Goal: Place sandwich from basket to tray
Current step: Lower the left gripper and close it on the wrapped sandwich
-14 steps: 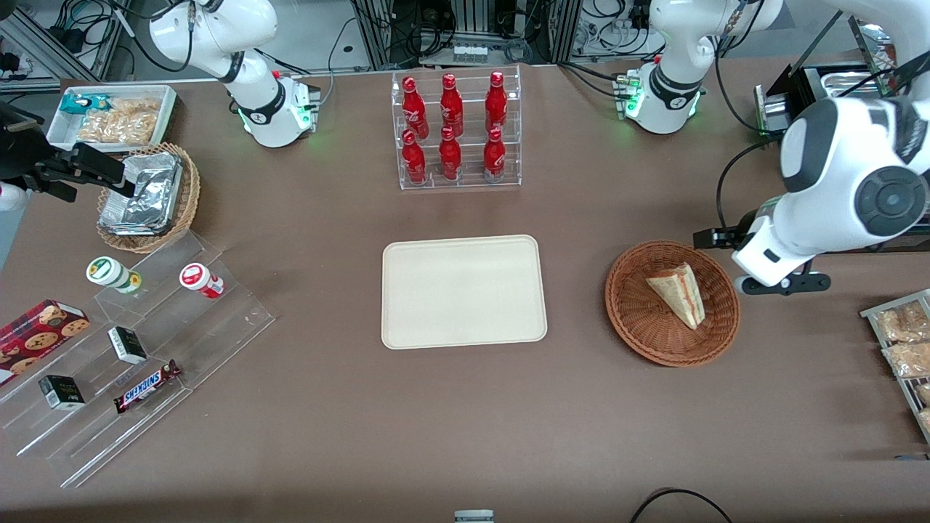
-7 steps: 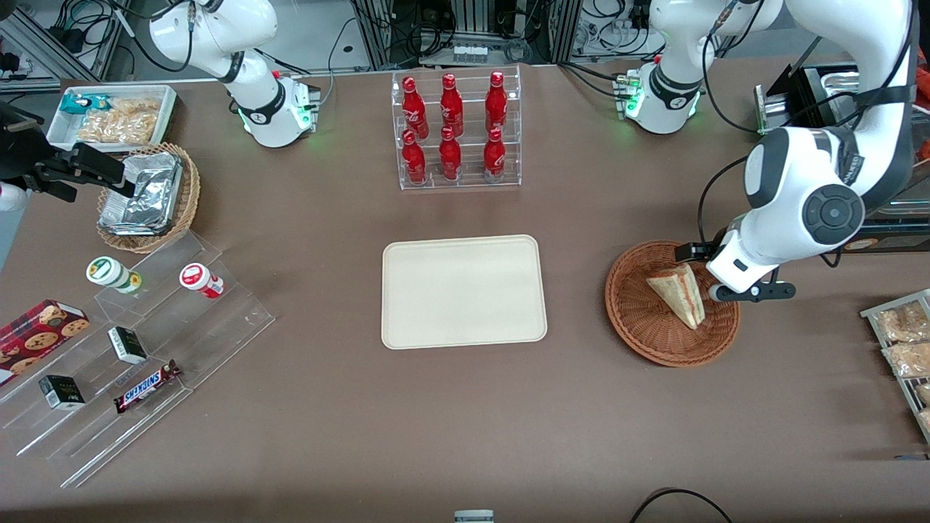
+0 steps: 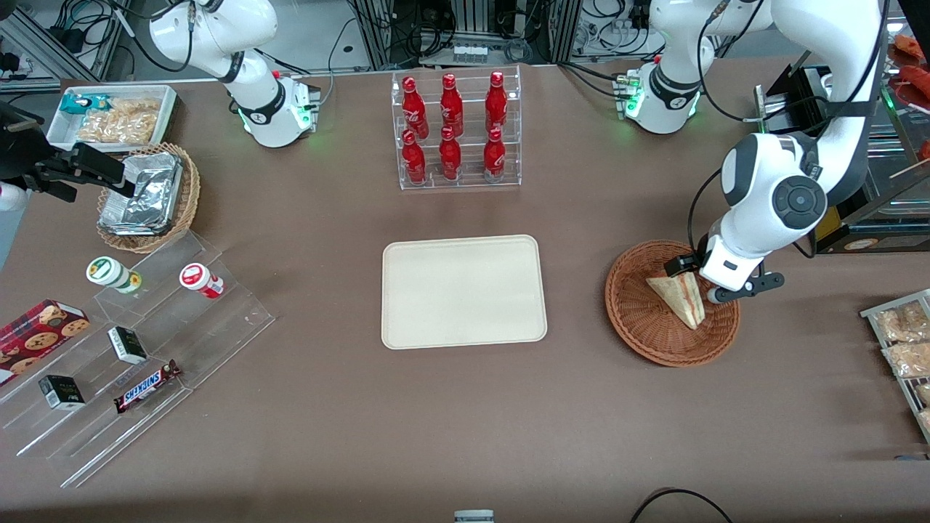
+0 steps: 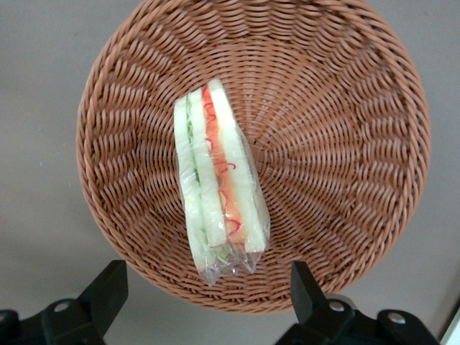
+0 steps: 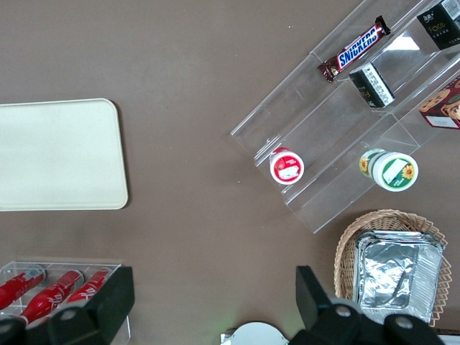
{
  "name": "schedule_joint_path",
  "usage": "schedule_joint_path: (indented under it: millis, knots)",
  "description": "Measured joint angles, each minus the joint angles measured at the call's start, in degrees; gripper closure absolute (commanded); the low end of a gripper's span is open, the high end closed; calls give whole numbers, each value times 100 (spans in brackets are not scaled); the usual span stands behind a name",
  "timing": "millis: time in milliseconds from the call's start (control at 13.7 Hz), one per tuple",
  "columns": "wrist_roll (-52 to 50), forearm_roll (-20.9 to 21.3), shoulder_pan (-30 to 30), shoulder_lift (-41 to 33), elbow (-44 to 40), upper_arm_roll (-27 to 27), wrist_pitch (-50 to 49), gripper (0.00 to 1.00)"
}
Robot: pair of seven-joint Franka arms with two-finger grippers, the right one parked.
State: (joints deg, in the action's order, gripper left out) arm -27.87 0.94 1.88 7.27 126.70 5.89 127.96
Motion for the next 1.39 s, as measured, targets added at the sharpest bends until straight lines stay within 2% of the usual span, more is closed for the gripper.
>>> schedule_joint_path:
  millis: [366, 732, 805, 951, 1024, 1098, 1390]
  knots:
    - [-1785, -1, 22, 163, 68, 25, 498, 0]
    - [-2168, -1, 27, 608, 81, 30, 831, 0]
    - [-2169, -1, 27, 685, 81, 30, 850, 7]
    - [-2169, -1, 27, 783, 81, 30, 875, 76]
    - [-2169, 0, 27, 796, 81, 30, 877, 89]
    - [-2167, 1, 27, 796, 80, 30, 877, 93]
    - [-1925, 7, 27, 767, 48, 30, 830, 94]
